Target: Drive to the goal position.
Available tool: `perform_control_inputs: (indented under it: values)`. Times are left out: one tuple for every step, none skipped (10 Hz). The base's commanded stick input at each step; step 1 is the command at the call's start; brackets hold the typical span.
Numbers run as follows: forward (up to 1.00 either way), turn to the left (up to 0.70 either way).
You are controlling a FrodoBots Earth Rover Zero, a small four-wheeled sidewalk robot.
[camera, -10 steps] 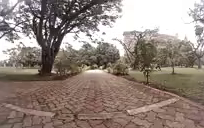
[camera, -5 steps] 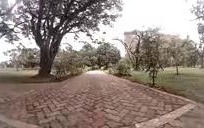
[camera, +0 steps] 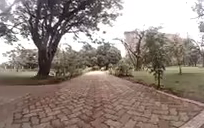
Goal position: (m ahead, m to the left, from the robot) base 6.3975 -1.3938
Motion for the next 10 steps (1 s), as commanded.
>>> perform_control_inputs:
  values:
    - [0.7,0.0]
    - [0.7,0.0]
    - [0.7,0.0]
    - [0.7,-0.35]
    - [0.7,-0.35]
    - [0.7,-0.34]
    - [0.7,-0.16]
    - [0.7,0.0]
    - [0.7,0.0]
    - [0.7,0.0]
